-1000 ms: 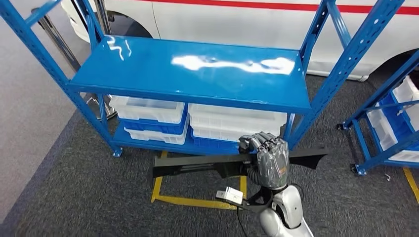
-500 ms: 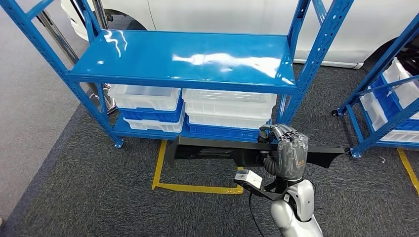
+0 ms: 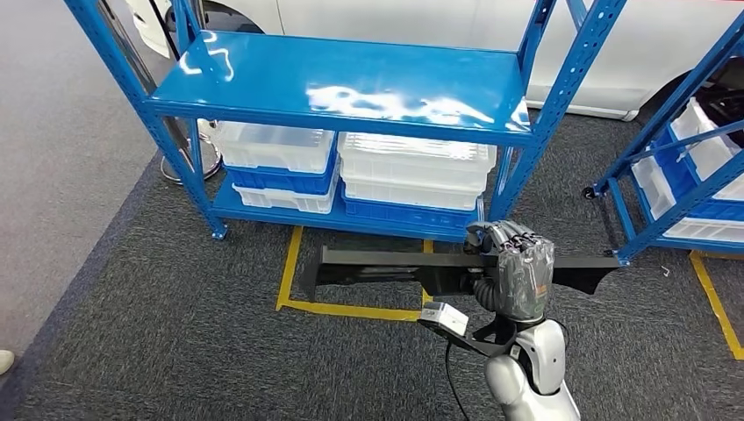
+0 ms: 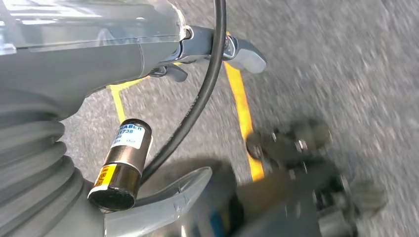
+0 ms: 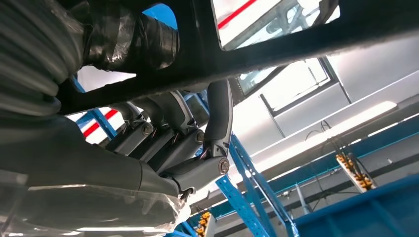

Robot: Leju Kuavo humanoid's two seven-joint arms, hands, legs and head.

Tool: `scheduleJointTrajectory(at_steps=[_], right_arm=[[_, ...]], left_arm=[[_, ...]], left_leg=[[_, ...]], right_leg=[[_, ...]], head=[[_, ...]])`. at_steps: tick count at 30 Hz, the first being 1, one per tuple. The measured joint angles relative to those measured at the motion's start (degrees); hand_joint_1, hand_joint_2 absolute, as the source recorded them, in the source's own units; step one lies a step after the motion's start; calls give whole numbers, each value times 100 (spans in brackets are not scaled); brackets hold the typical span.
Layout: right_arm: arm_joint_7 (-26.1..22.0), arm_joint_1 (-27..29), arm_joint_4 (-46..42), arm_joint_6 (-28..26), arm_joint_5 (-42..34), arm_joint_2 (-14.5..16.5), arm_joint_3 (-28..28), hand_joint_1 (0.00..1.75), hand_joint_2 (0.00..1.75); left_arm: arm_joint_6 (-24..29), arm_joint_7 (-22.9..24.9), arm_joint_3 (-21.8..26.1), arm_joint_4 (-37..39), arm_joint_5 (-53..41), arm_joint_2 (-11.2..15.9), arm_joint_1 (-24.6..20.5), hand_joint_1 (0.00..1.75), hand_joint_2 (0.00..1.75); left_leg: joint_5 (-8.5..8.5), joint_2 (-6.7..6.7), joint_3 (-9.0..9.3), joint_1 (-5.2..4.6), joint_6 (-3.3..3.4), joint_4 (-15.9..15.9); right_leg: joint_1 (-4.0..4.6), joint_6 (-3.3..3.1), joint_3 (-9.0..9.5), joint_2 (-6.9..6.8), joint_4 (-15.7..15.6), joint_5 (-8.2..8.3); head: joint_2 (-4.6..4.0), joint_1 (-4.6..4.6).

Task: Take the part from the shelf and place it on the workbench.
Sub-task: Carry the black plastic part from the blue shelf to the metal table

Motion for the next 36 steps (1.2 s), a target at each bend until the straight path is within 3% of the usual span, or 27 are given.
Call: scheduleJointTrajectory(at_steps=[1, 2, 3, 5, 7, 9, 11, 12, 15, 16, 17, 19, 20, 21, 23, 24, 26, 27, 28, 30, 32, 33, 34, 36], right_arm=[[0, 10, 1, 0, 9, -2, -1, 175, 175], [0, 20, 1, 0, 14, -4, -1, 175, 175], [0, 29, 1, 0, 20, -5, -1, 175, 175], [0, 36, 1, 0, 46, -5, -1, 175, 175], [-2, 36, -4, 0, 82, -3, -1, 175, 175], [-4, 46, -13, 0, 100, -2, -1, 175, 175], [-4, 63, -13, 0, 104, -2, -1, 175, 175], [-4, 70, -11, 0, 110, -1, -1, 175, 175], [2, 72, -9, 0, 152, 3, -1, 175, 175], [9, 74, -7, 0, 168, 3, -1, 175, 175], [21, 76, -2, 0, 185, 3, -1, 175, 175], [50, 84, 19, 0, 220, 3, -1, 175, 175], [63, 89, 31, 0, 239, 3, -1, 175, 175], [74, 96, 39, 0, 257, 3, -1, 175, 175], [97, 105, 51, 0, 292, 3, -2, 175, 175], [107, 109, 58, 0, 303, 4, -2, 175, 175], [117, 111, 77, 0, 311, 7, -3, 175, 175], [118, 114, 88, 0, 314, 8, -2, 175, 175], [118, 117, 98, 0, 316, 9, -3, 175, 175], [118, 139, 120, 0, 317, 9, -3, 175, 175], [119, 171, 150, 0, 316, 8, -3, 175, 175], [120, 184, 164, 0, 316, 8, -3, 175, 175], [120, 192, 174, 0, 316, 8, -3, 175, 175], [120, 196, 181, 0, 316, 8, -3, 175, 175]], left_arm=[[-1, -2, 0, 0, 1, 1, 2, 0, 175], [-2, -4, 0, 0, 1, 1, 5, 0, 175], [-5, -4, 0, 0, 1, 0, 9, 0, 175], [-7, -4, 0, 0, 1, -2, 13, 0, 175], [-5, -4, 0, 0, 2, -3, 13, 0, 175], [-2, -5, 0, 0, 4, -2, 15, 0, 175], [1, -5, 0, 5, 5, 4, 29, 0, 175], [2, -5, 0, 8, 5, 6, 34, 0, 175], [3, -4, 0, 11, 5, 14, 31, 0, 175], [3, -4, -1, 11, 5, 16, 28, 0, 175], [2, -4, -1, 11, 5, 18, 29, 0, 175], [-6, -5, -3, 11, 8, 19, 33, 0, 175], [-10, -5, -4, 11, 11, 20, 34, 0, 175], [-14, -4, -4, 11, 14, 20, 30, 0, 175], [-19, -4, -5, 11, 22, 20, 9, 0, 175], [-20, -2, -7, 11, 31, 20, 0, 0, 175], [-22, 7, -9, 10, 55, 14, 9, 0, 175], [-24, 16, -10, 10, 69, 7, 25, 0, 175], [-25, 24, -11, 10, 82, 2, 42, 0, 175], [-25, 35, -12, 11, 97, -2, 63, 0, 175], [-27, 37, -13, 11, 99, 1, 71, 0, 175], [-29, 37, -13, 11, 99, 0, 75, 0, 175], [-31, 38, -13, 11, 99, -1, 80, 0, 175], [-34, 38, -13, 11, 99, -9, 81, 0, 175]], left_leg=[[67, 0, -107, -3, -1, 19], [133, 0, -219, -5, -7, 43], [194, 0, -332, -4, -19, 75], [302, -3, -547, 1, -60, 163], [386, -10, -689, -12, -124, 249], [480, -14, -735, -22, -195, 261], [490, -20, -782, -6, -270, 267], [350, -25, -831, 3, -308, 352], [-505, -33, -1019, 33, -395, 1157], [-668, -33, -1044, 39, -413, 1477], [-668, -33, -1018, 42, -424, 1691], [-332, -23, -769, 44, -425, 1684], [-178, 19, -520, 43, -412, 1429], [-158, 86, -209, 31, -394, 1043], [-368, 185, 296, -4, -313, 285], [-468, 178, 402, -23, -266, 66], [-456, 96, 397, -14, -162, -46], [-409, 59, 377, -4, -115, -61], [-361, 30, 356, 9, -70, -74], [-290, -30, 282, 5, -7, -64], [-253, -114, 203, -9, 15, -26], [-247, -168, 172, -13, 15, 0], [-247, -227, 151, -15, 9, 28], [-267, -334, 112, -18, -21, 89]], right_leg=[[-1, 13, -41, 0, 327, -127], [-1, 25, -13, 1, 531, -113], [-3, 32, 106, 0, 555, 12], [-12, 24, 630, 1, 51, 235], [5, -15, 1184, 9, -710, 110], [35, -86, 1348, 18, -1045, -11], [28, -189, 1258, 3, -1065, 96], [21, -242, 1203, -8, -1077, 166], [14, -326, 978, -25, -1086, 373], [17, -329, 887, -25, -1084, 434], [19, -324, 796, -30, -1081, 494], [19, -306, 621, -61, -1071, 603], [21, -290, 558, -84, -1062, 653], [30, -268, 516, -111, -1051, 694], [49, -206, 484, -184, -1038, 768], [54, -173, 480, -235, -1042, 804], [49, -105, 466, -301, -1039, 844], [43, -74, 426, -264, -958, 771], [37, -48, 348, -197, -774, 627], [23, -15, 63, -52, -65, 187], [19, -4, -138, -18, 531, -48], [19, -9, -99, -10, 543, -5], [19, -21, 48, 9, 330, 132], [14, -71, 478, 193, -404, 431]], head=[[0, 0], [0, 0], [0, 0], [0, -1], [0, -3], [0, -4], [0, -1], [0, -3], [0, -10], [0, -10], [0, -10], [0, -11], [0, -12], [0, -11], [0, -8], [0, -6], [0, -5], [0, -2], [0, -1], [0, 3], [0, 2], [0, 2], [0, 2], [0, 0]])
